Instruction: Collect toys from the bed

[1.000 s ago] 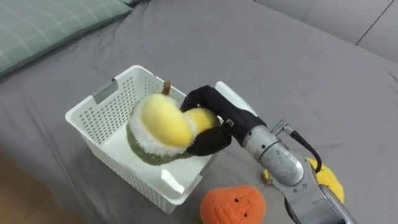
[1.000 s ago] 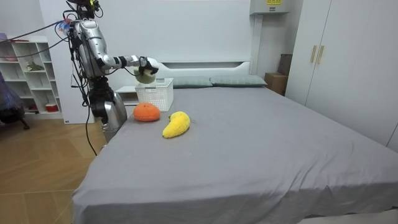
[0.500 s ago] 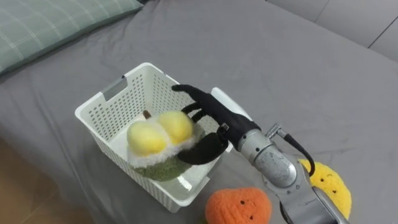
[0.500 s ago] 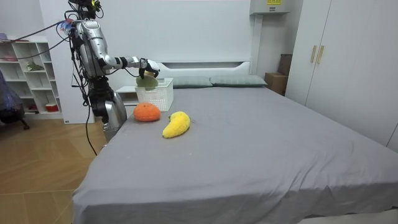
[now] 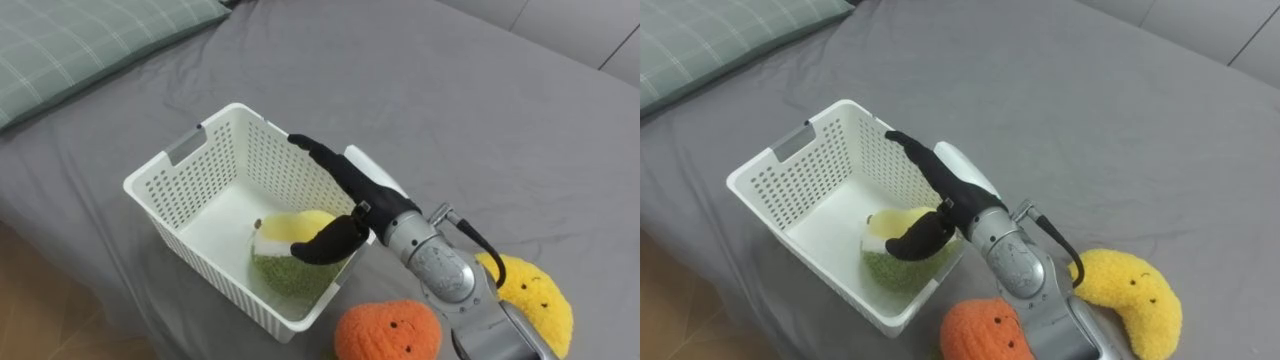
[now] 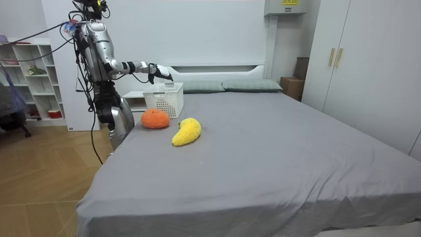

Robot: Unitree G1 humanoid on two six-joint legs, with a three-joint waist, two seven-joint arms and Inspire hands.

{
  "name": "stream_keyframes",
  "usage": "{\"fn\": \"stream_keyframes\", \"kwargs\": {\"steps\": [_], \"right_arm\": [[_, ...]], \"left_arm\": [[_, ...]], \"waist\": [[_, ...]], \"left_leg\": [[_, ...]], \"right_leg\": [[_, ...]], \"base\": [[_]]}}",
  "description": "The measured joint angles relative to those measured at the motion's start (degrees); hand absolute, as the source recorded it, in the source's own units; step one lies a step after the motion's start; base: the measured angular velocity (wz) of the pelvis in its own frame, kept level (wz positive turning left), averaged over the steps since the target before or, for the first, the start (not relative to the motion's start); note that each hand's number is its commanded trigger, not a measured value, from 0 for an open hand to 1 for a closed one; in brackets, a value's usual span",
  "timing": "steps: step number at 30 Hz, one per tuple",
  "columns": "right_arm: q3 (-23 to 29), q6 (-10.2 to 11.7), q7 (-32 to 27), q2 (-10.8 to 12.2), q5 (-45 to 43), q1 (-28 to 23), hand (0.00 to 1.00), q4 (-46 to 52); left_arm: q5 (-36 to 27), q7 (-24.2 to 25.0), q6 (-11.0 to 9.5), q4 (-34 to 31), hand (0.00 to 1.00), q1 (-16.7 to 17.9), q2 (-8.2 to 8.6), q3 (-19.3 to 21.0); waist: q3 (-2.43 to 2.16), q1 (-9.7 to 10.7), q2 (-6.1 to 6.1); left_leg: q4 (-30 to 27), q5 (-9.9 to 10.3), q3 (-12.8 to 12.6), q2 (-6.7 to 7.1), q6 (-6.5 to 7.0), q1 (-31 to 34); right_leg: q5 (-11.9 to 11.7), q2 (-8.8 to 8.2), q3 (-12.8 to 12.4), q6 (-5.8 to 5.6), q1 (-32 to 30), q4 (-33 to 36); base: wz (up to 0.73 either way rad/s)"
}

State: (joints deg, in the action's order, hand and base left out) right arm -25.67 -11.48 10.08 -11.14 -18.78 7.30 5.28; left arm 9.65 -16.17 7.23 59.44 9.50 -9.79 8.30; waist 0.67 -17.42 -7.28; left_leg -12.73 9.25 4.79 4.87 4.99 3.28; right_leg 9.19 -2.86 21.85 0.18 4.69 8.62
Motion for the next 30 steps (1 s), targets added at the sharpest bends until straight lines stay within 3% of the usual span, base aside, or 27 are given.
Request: {"fn": "stream_keyframes", "kwargs": {"steps": [9, 13, 19, 25, 30], "right_arm": [[0.24, 0.52, -0.9, -1.27, 3.75, 0.0, 0.0, -0.03], [1.27, 1.45, -2.21, -1.77, 6.04, -0.1, 0.0, -0.02], [6.91, 2.32, -6.33, -1.81, 6.97, -0.8, 0.0, -0.18], [14.62, 4.29, -12.39, -2.57, 8.77, -1.23, 0.0, -1.84], [16.92, 4.68, -14.65, -2.87, 9.35, -3.93, 0.0, -2.05]], "left_arm": [[0.0, -0.92, -0.03, -0.58, 0.0, -0.09, 0.0, 0.02], [-0.01, -1.19, -0.28, -1.07, 0.0, -0.28, 0.01, 0.07], [-0.05, -1.11, -0.86, -1.06, 0.0, -0.13, 0.37, 0.71], [0.07, -1.17, -1.36, -1.03, 0.0, 0.19, 0.33, 5.0], [0.24, -1.17, -1.36, -1.1, 0.0, 0.94, 0.3, 5.32]], "waist": [[0.02, 0.05, 0.11], [-0.03, 1.15, 0.27], [-0.13, 3.07, 1.16], [-0.12, 4.87, 1.4], [-0.51, 6.26, 1.47]], "left_leg": [[0.03, -0.08, -0.42, -0.07, -0.01, -0.18], [0.02, -0.07, -0.59, -0.08, -0.01, -0.22], [0.08, -0.03, -1.19, -0.13, 0.13, -1.16], [0.22, 0.06, -1.85, -0.23, 0.26, -1.77], [0.24, 0.25, -3.2, -0.49, 0.47, -2.13]], "right_leg": [[0.0, 0.0, -1.3, 0.0, -0.03, 0.0], [-0.01, -0.06, -1.38, -0.02, 0.05, 0.02], [-0.08, -0.27, -1.74, -0.15, 0.76, 0.1], [-0.12, -0.27, -2.86, -0.25, 0.89, 0.32], [-0.19, -0.17, -4.02, -0.36, 0.89, 0.27]], "base": [[-0.03], [-0.01], [-0.05], [-0.08], [-0.11]]}}
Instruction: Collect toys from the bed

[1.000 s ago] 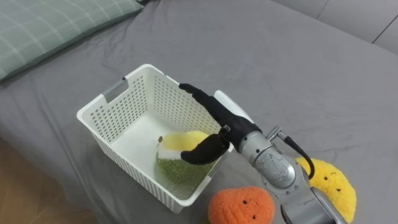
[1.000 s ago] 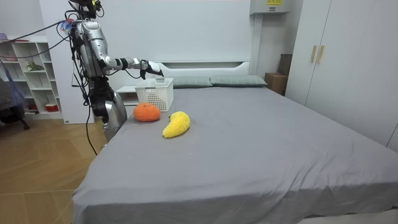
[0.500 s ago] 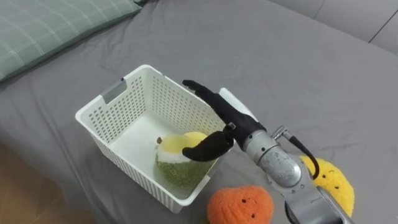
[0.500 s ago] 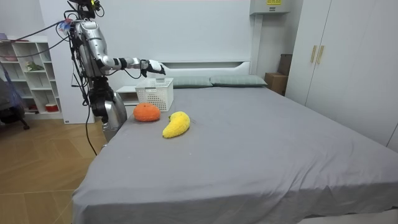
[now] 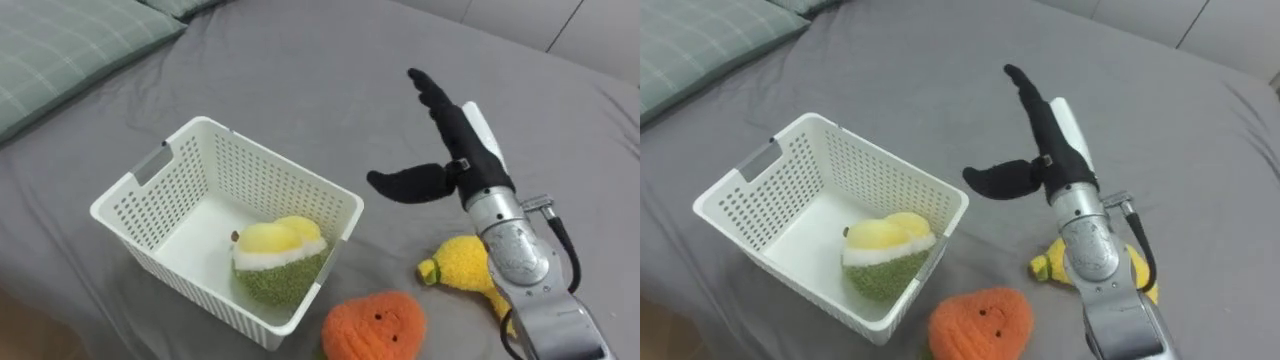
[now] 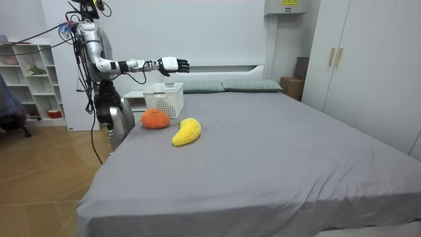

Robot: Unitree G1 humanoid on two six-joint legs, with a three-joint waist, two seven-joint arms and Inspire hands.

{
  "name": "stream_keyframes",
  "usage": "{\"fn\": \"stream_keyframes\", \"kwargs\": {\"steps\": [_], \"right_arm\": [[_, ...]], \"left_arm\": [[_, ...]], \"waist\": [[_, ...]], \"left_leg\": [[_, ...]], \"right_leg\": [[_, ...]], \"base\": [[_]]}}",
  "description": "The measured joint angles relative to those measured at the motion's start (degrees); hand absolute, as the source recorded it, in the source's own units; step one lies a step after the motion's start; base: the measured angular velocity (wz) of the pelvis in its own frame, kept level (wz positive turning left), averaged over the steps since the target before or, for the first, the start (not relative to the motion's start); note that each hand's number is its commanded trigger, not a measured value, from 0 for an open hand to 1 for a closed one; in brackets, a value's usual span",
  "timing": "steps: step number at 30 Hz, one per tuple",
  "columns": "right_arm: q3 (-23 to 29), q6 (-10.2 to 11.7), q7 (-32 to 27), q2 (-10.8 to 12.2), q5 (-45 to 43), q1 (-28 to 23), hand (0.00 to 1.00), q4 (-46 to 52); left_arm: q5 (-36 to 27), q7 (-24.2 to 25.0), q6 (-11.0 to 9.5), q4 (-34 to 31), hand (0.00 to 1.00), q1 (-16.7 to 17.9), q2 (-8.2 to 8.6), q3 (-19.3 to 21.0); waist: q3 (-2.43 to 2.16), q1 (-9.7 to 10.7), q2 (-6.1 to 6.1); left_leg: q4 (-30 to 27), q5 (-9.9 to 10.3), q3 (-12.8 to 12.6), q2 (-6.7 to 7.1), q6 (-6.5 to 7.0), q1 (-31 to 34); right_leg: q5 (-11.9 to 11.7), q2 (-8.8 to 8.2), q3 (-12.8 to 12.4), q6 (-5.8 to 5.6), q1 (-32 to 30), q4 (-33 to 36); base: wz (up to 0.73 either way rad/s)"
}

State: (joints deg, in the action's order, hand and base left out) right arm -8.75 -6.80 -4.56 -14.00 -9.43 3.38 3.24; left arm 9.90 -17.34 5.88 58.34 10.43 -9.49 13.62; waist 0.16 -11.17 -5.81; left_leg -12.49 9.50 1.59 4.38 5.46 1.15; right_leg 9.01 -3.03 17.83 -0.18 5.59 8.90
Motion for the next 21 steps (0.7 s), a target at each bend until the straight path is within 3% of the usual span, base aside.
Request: {"fn": "stream_keyframes", "kwargs": {"steps": [11, 14, 21], "right_arm": [[6.13, 0.0, -2.73, -0.84, 1.1, -2.66, 0.0, -1.3], [6.92, -0.07, -3.04, -1.98, 1.14, -2.64, 0.0, -2.99], [8.49, -0.54, -3.16, -2.04, 1.15, -2.66, 0.0, -5.39]], "left_arm": [[-0.18, 0.15, -0.03, -1.63, 0.0, 1.64, 0.31, 0.89], [-0.14, 0.15, -0.02, -1.57, 0.0, 2.39, 0.28, 0.88], [-0.17, 0.18, 0.77, -1.36, 0.0, 5.77, 0.24, 0.94]], "waist": [[0.04, 3.47, 0.51], [-0.12, 3.56, 0.1], [-0.17, 4.66, -0.81]], "left_leg": [[0.21, 0.55, -1.69, -0.13, 0.62, -1.7], [0.33, 0.6, -2.06, -0.11, 0.71, -1.85], [0.39, 0.77, -2.45, -0.12, 0.93, -1.87]], "right_leg": [[-0.24, -0.09, -1.92, -0.41, 0.47, 0.91], [-0.26, -0.05, -1.92, -0.53, 0.44, 0.92], [-0.37, 0.07, -2.21, -0.71, 0.44, 0.82]], "base": [[-0.09], [-0.07], [0.0]]}}
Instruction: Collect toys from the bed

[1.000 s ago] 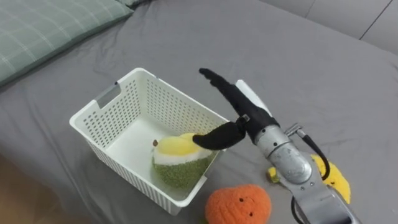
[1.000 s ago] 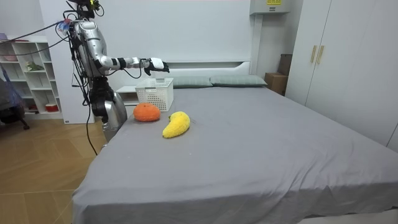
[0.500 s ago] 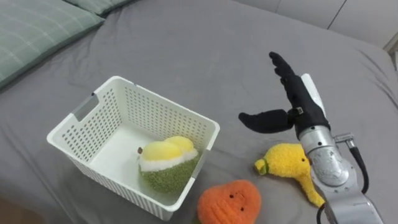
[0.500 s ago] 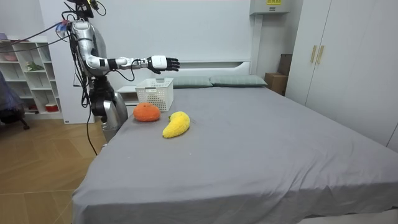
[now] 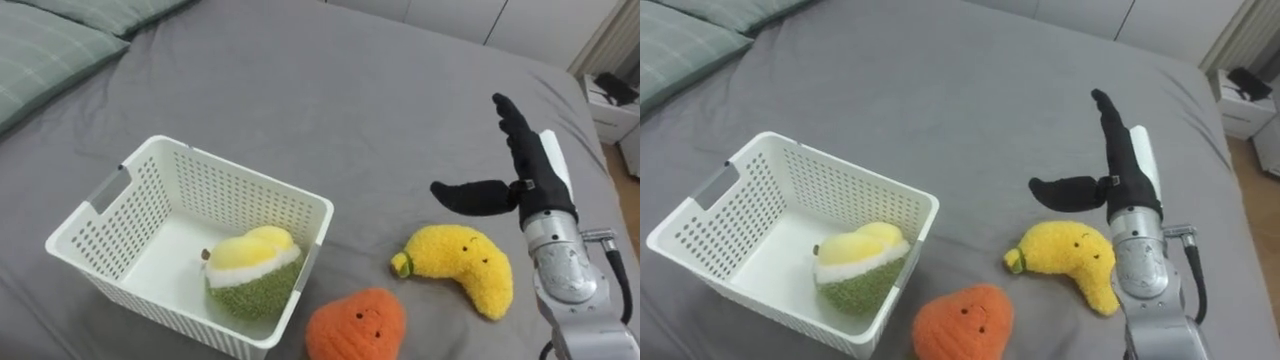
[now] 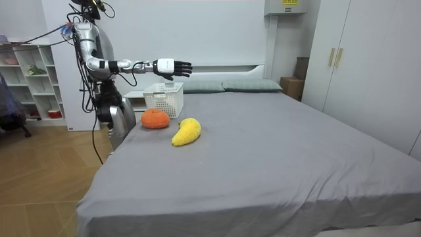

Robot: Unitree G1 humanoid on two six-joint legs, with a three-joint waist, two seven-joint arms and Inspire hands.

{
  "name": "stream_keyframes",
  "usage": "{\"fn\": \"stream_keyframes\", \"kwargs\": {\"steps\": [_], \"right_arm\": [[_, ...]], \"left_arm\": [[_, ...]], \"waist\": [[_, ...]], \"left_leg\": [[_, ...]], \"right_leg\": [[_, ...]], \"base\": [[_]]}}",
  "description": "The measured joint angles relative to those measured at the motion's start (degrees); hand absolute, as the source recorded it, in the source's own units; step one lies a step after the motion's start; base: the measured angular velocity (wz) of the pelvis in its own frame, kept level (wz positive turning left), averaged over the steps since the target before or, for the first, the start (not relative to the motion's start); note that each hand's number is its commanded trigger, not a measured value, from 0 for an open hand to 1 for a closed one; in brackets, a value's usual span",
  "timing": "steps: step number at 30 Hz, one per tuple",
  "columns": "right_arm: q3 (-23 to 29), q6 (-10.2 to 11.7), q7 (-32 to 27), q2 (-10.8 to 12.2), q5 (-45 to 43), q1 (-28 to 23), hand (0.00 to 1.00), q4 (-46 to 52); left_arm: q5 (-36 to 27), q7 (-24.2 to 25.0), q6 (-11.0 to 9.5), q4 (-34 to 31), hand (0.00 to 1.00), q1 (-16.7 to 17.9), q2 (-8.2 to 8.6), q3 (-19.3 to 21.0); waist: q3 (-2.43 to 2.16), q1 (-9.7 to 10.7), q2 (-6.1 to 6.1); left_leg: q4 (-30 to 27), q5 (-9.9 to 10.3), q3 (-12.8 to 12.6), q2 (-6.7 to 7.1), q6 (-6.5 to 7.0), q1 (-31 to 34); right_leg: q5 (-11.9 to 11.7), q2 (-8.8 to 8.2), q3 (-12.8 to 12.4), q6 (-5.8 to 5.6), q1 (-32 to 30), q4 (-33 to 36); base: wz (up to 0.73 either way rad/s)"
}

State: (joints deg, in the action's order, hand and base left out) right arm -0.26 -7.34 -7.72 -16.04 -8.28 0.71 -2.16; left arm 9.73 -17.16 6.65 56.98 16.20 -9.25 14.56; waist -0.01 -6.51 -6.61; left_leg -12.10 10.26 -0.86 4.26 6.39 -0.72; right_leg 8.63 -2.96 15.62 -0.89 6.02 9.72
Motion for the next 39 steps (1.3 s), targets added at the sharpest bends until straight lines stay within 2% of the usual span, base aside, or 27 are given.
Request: {"fn": "stream_keyframes", "kwargs": {"steps": [4, 7, 12, 15, 21, 24, 26, 29, 32, 39], "right_arm": [[1.53, 0.02, -0.2, 0.0, 0.16, 0.08, 0.0, -3.74], [1.68, 0.01, -0.45, -0.05, 0.57, 0.11, 0.0, -6.06], [1.48, 0.13, -0.5, -0.84, 1.02, 1.57, 0.0, -10.27], [1.33, 0.14, -1.06, -1.85, 1.61, 1.96, 0.0, -13.54], [0.81, 0.19, -2.19, -2.07, 1.58, 9.14, 0.0, -24.31], [-0.78, 0.32, -2.75, -3.06, 2.17, 12.56, 0.0, -28.29], [-1.4, 0.34, -3.17, -4.24, 3.28, 14.96, 0.0, -33.03], [-1.41, 0.5, -3.29, -4.56, 2.94, 17.85, 0.0, -38.19], [-2.98, 1.09, -3.36, -5.12, 2.95, 19.64, 0.0, -41.73], [-3.61, 1.86, -3.35, -5.51, 2.93, 20.86, 0.0, -49.31]], "left_arm": [[-0.03, -0.2, 0.15, 0.68, 0.0, 0.92, 0.0, 0.0], [-0.03, -0.31, 0.16, 0.67, 0.0, 0.9, 0.0, -0.01], [-0.03, -0.32, 0.21, 0.35, 0.0, 0.08, -0.2, -0.58], [-0.05, -0.21, 0.26, 0.27, 0.0, -0.61, -0.66, -2.59], [-2.54, -0.22, -0.1, -0.93, 0.0, -1.84, -1.28, -3.91], [-2.52, -0.21, -0.08, -1.05, 0.0, -2.02, -1.89, -4.19], [-2.59, -0.22, 0.06, -0.76, 0.0, -2.29, -2.5, -5.94], [-2.6, -0.16, 0.42, -0.18, 0.0, -2.87, -2.66, -7.0], [-2.81, -0.15, 0.39, 0.35, 0.0, -3.7, -2.94, -8.53], [-2.89, -0.14, -0.03, -0.37, 0.0, -4.56, -3.03, -10.47]], "waist": [[0.2, -0.01, -0.37], [0.17, 0.0, -0.45], [0.11, -0.21, -0.61], [0.14, -0.38, -0.57], [0.29, -0.37, -0.77], [0.32, -0.3, -1.01], [0.44, -0.59, -0.91], [0.58, -1.13, -0.78], [0.82, -1.48, -0.46], [0.85, -1.92, -0.42]], "left_leg": [[-0.16, 0.06, 0.13, 0.12, 0.16, 0.24], [-0.22, 0.11, 0.24, 0.23, 0.22, 0.58], [-0.89, 0.08, 0.26, 0.23, 0.21, 3.05], [-1.18, 0.02, 0.63, 0.29, 0.26, 4.45], [-1.54, -0.29, 1.12, 0.33, 0.26, 7.91], [-1.88, -0.59, 1.54, 0.36, 0.2, 9.94], [-2.25, -0.66, 2.41, 0.49, 0.23, 10.74], [-2.38, -0.66, 2.85, 0.53, 0.23, 11.66], [-2.5, -0.66, 3.26, 0.63, 0.23, 12.58], [-2.7, -0.75, 4.2, 0.96, 0.23, 14.65]], "right_leg": [[-0.09, 0.02, -0.74, -0.15, -0.22, 0.03], [-0.11, 0.01, -1.19, -0.2, -0.61, 0.02], [-0.22, -0.02, -0.85, -0.31, -2.75, 0.03], [-0.25, -0.1, -0.01, -0.32, -3.82, 0.11], [-0.31, -0.11, 0.35, -0.28, -6.85, 0.08], [-0.36, -0.17, 1.39, -0.2, -8.9, 0.03], [-0.37, -0.24, 2.14, -0.19, -9.3, -0.02], [-0.37, -0.39, 2.58, -0.19, -10.05, -0.07], [-0.37, -0.69, 3.2, -0.19, -10.66, -0.14], [-0.35, -0.71, 3.39, -0.21, -12.5, -0.05]], "base": [[0.0], [0.0], [0.01], [0.09], [0.06], [0.1], [0.23], [0.1], [0.06], [0.06]]}}
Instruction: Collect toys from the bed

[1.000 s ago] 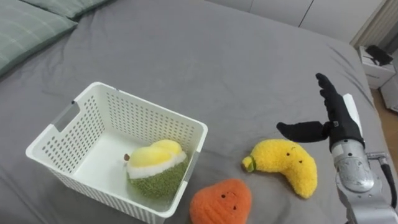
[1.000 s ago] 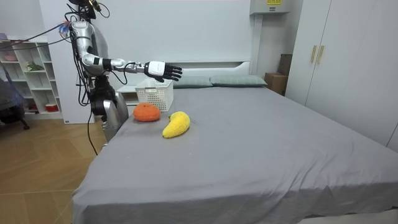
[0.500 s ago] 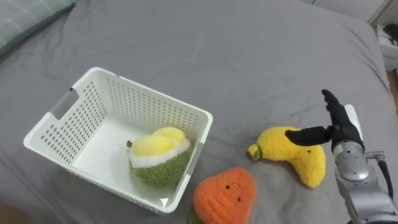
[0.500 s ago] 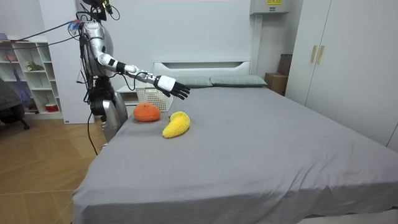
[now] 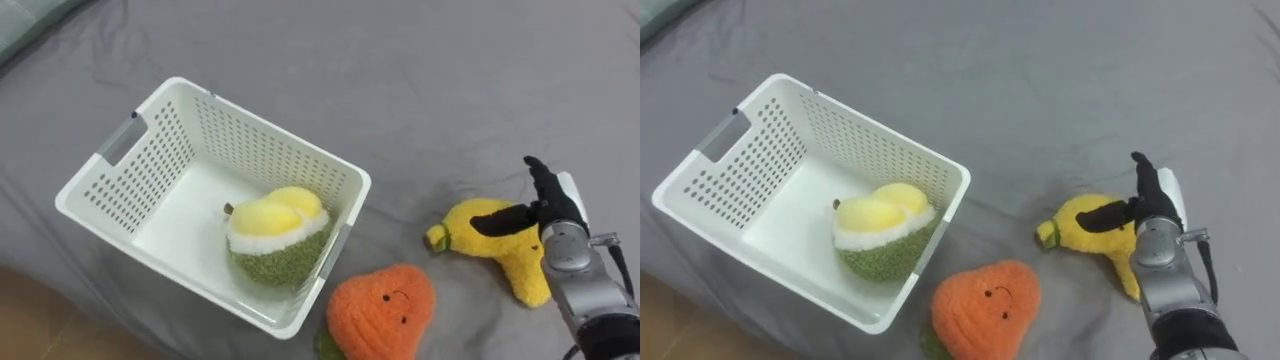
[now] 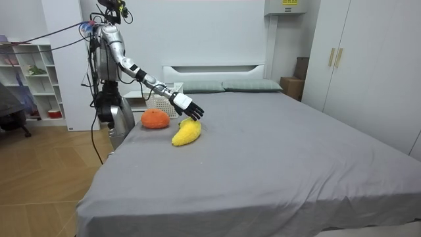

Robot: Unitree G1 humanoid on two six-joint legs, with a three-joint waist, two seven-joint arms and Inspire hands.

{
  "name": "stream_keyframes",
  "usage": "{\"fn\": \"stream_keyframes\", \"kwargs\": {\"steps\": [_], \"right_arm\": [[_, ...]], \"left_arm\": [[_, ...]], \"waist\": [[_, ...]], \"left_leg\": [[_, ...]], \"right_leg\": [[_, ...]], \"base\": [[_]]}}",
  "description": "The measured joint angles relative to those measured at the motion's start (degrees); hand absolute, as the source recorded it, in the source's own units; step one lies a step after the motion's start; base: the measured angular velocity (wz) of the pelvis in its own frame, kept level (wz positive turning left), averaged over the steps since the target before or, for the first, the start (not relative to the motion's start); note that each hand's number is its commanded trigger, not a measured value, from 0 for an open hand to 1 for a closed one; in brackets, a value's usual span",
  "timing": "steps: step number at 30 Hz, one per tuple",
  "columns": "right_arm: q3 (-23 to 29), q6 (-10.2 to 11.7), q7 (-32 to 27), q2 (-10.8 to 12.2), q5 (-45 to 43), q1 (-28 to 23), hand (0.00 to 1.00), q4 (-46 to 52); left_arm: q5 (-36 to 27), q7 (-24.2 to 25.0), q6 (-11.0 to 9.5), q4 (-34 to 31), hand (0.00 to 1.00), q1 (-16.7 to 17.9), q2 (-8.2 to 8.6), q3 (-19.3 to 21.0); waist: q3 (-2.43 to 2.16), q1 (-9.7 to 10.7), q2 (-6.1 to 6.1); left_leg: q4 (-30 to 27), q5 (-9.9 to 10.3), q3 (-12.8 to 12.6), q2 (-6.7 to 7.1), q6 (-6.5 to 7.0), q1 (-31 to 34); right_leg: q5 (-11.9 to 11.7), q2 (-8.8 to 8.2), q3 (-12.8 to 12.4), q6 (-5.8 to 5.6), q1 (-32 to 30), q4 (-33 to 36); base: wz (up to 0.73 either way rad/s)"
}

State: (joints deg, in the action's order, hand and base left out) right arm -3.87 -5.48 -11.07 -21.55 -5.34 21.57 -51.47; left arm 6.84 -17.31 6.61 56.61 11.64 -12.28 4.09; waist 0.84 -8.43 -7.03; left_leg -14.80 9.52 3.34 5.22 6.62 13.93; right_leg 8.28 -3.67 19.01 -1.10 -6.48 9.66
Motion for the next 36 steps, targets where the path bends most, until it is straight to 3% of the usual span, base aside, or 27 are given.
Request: {"fn": "stream_keyframes", "kwargs": {"steps": [7, 13, 20, 26, 27, 28, 29, 36], "right_arm": [[-0.81, 0.47, 0.12, -2.08, -2.28, 3.31, 0.0, -6.66], [-6.36, 0.54, 4.33, -3.08, -4.1, 3.26, 0.0, -6.63], [-7.99, 0.44, 7.46, -3.5, -6.54, 3.19, 0.0, -8.72], [-8.49, 0.63, 7.42, -3.5, -9.81, 2.87, 0.0, -10.59], [-8.5, 0.62, 7.42, -3.5, -10.3, 2.75, 0.51, -10.85], [-8.5, 0.58, 7.43, -3.5, -11.31, 2.44, 0.64, -10.99], [-8.5, 0.54, 7.42, -3.5, -12.02, 2.32, 1.0, -10.95], [-8.34, 0.35, 4.36, -3.51, -14.5, 2.01, 1.0, -11.02]], "left_arm": [[-2.94, -1.05, -0.72, -1.2, 0.0, -0.75, -0.03, -1.29], [-2.91, -1.16, -0.79, -1.06, 0.0, -2.26, -0.09, -3.17], [-2.91, 0.08, -0.91, -1.37, 0.0, -3.46, -0.28, -3.12], [-4.09, 0.62, -2.04, -0.93, 0.0, -4.85, -0.4, -3.14], [-4.11, 0.69, -2.03, -0.82, 0.0, -4.94, -0.4, -3.14], [-4.13, 0.88, -2.02, -0.71, 0.0, -4.97, -0.4, -3.14], [-4.13, 1.35, -1.96, -0.38, 0.0, -4.97, -0.39, -3.15], [-4.08, 1.76, -1.91, 1.66, 0.0, -5.23, -0.39, -3.33]], "waist": [[0.65, 0.1, 0.95], [0.64, -0.03, 0.68], [0.15, -0.95, -0.32], [0.19, -1.52, -0.27], [0.21, -1.5, -0.24], [0.23, -1.6, -0.22], [0.28, -1.74, -0.13], [0.6, -2.01, 0.37]], "left_leg": [[0.11, -0.2, 0.23, 0.29, 0.2, 1.0], [0.26, -0.3, 0.17, 0.25, 0.19, 1.46], [0.01, -0.31, 0.19, 0.25, 0.19, 1.42], [-0.12, -0.66, 1.18, 0.46, 0.05, 1.31], [-0.12, -0.69, 1.43, 0.48, 0.02, 1.31], [-0.1, -0.73, 1.58, 0.48, -0.03, 1.32], [-0.07, -0.75, 1.61, 0.48, -0.08, 1.32], [0.04, -0.89, 2.33, 0.53, -0.23, 1.48]], "right_leg": [[0.04, -0.26, 0.11, -0.07, -1.06, 0.1], [0.06, -0.42, 0.15, -0.09, -1.68, 0.13], [0.06, -0.42, 0.16, -0.09, -1.5, 0.11], [0.06, -0.44, 1.41, -0.09, -0.83, 0.04], [0.06, -0.42, 1.61, -0.09, -0.75, 0.03], [0.05, -0.39, 1.67, -0.07, -0.73, 0.03], [0.05, -0.31, 1.74, -0.07, -0.73, 0.02], [0.03, -0.07, 3.15, -0.05, -0.7, 0.05]], "base": [[0.0], [0.0], [0.01], [0.1], [0.14], [0.08], [0.04], [0.05]]}}
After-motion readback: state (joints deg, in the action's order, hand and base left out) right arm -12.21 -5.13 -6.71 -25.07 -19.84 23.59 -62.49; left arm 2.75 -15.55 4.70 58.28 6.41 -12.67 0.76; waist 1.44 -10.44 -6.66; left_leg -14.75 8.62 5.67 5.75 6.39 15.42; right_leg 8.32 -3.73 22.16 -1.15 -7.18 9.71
